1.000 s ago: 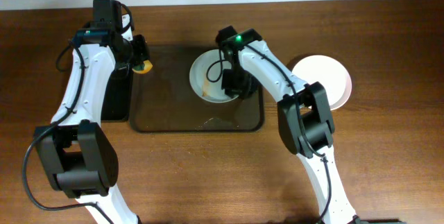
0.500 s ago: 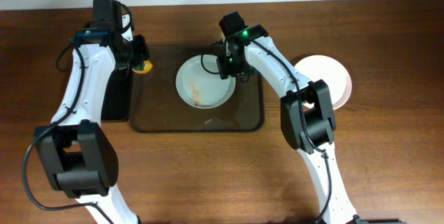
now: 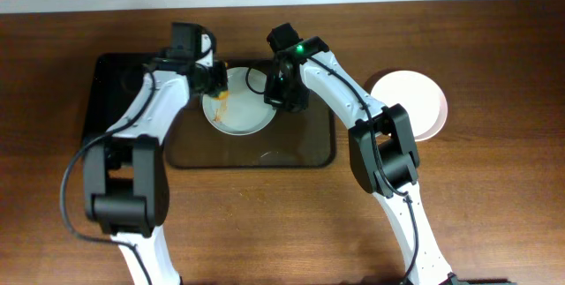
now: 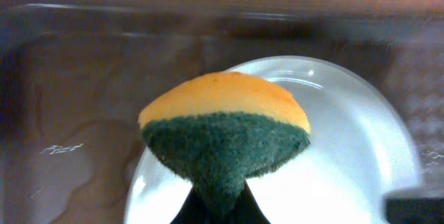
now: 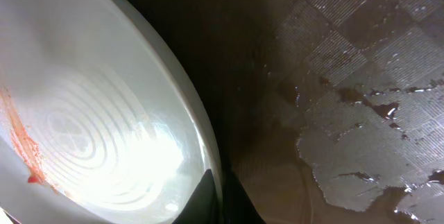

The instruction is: Clean dirty plates on tray and stack at the side

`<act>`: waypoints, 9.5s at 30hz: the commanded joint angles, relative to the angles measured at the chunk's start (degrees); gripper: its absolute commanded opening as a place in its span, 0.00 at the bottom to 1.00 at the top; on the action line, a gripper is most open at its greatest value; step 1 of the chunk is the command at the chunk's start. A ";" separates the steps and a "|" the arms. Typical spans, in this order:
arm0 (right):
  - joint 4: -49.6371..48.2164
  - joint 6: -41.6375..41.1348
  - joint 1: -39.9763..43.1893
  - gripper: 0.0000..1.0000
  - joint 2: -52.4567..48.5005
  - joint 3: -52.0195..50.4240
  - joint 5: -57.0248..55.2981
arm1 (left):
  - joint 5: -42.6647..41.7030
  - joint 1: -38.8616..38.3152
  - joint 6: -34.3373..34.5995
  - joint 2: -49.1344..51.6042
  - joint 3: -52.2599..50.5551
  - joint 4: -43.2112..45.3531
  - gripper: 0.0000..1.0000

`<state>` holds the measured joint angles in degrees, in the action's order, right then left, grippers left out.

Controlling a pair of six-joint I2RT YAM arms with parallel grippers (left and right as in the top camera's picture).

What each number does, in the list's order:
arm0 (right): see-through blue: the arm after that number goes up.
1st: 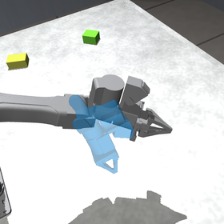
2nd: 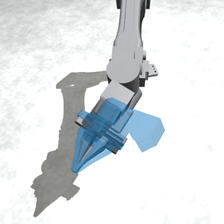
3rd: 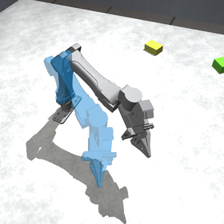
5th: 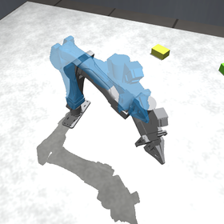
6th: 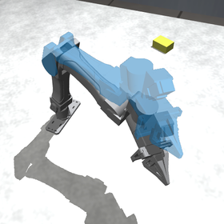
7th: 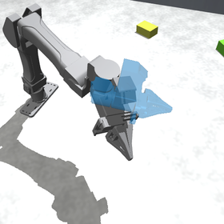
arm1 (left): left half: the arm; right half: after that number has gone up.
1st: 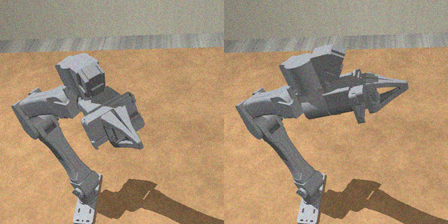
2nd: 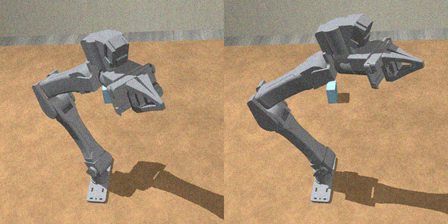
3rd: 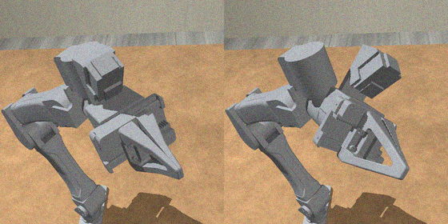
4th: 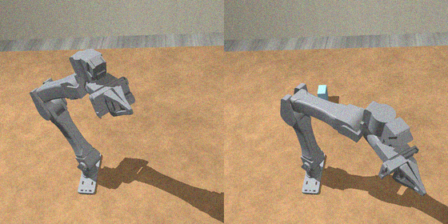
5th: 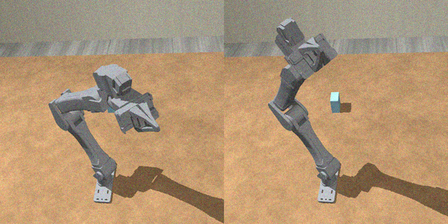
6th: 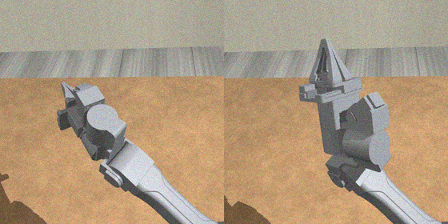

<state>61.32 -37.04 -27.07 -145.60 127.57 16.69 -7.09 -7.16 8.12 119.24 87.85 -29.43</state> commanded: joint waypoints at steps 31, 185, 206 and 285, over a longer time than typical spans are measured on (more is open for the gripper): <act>-0.46 2.54 0.90 0.04 -2.10 -0.15 0.79 | 26.84 -2.40 -5.95 15.06 -0.74 -1.53 0.00; 12.39 23.37 22.67 0.85 23.54 -10.49 -17.35 | 15.34 18.58 -5.07 12.41 38.71 -52.17 0.99; 34.36 24.63 22.62 0.98 56.76 2.93 -18.75 | 5.79 18.32 -3.82 -8.68 41.35 -52.94 0.99; -56.68 33.62 22.58 0.98 145.39 -127.01 -12.79 | 5.97 15.45 -14.45 -118.95 -87.34 24.74 0.99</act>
<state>4.38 -3.81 -4.56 -0.58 0.84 3.14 -1.52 8.51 -5.17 0.84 0.82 -4.54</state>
